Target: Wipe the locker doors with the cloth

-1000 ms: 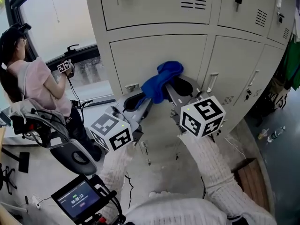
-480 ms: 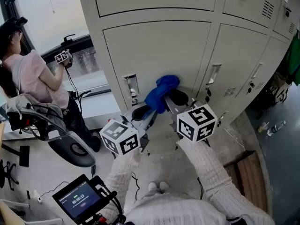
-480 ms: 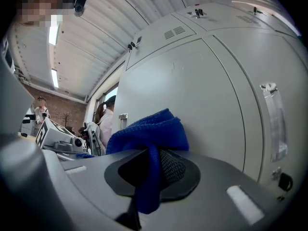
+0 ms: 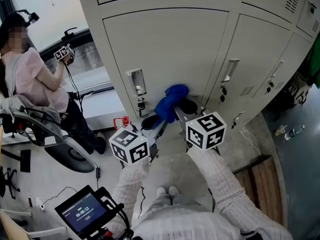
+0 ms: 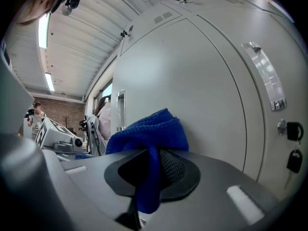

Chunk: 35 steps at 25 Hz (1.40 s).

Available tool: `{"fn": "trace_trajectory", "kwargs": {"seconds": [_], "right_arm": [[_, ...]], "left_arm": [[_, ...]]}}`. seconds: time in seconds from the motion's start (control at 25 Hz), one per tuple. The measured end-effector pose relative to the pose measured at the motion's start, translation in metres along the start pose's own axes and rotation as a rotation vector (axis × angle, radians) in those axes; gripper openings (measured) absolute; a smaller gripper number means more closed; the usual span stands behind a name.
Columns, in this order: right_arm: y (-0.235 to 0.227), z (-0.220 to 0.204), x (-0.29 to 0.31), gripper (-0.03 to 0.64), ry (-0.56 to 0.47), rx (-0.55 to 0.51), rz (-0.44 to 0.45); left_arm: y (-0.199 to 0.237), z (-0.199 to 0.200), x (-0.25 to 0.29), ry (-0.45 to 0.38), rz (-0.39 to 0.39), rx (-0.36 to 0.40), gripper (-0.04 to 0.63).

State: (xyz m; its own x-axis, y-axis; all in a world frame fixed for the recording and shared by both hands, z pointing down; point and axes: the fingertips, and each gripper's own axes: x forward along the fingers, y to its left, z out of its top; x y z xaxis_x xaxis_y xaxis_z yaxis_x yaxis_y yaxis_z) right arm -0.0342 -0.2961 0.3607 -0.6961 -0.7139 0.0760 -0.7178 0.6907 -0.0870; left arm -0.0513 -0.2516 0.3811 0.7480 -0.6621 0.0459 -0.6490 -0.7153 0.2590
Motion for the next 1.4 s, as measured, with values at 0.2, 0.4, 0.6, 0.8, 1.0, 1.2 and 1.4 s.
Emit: {"fn": "trace_trajectory", "kwargs": {"seconds": [0.2,0.4,0.6,0.8,1.0,1.2,1.4], "right_arm": [[-0.002,-0.026,0.003,0.052,0.044,0.031,0.009],[-0.003,-0.052,0.008,0.052,0.095,0.061,0.008],[-0.003,-0.078,0.013,0.052,0.149,0.087,0.014],[-0.005,-0.099,0.017,0.051,0.182,0.118,0.009],[-0.006,-0.104,0.019,0.051,0.196,0.115,0.007],[-0.006,-0.097,0.011,0.051,0.182,0.123,0.012],[-0.018,-0.044,-0.012,0.051,0.054,0.091,-0.009]], "left_arm": [[0.005,-0.025,0.001,0.043,0.005,-0.041,0.006],[0.012,-0.043,-0.001,0.068,0.021,-0.075,0.008],[0.015,-0.06,-0.004,0.102,0.041,-0.1,0.006],[0.02,-0.073,-0.004,0.129,0.062,-0.105,0.006],[0.023,-0.079,-0.004,0.157,0.074,-0.065,0.006],[0.013,-0.071,-0.001,0.144,0.055,-0.054,0.006],[-0.011,-0.028,0.01,0.057,-0.007,0.004,0.006]]}}
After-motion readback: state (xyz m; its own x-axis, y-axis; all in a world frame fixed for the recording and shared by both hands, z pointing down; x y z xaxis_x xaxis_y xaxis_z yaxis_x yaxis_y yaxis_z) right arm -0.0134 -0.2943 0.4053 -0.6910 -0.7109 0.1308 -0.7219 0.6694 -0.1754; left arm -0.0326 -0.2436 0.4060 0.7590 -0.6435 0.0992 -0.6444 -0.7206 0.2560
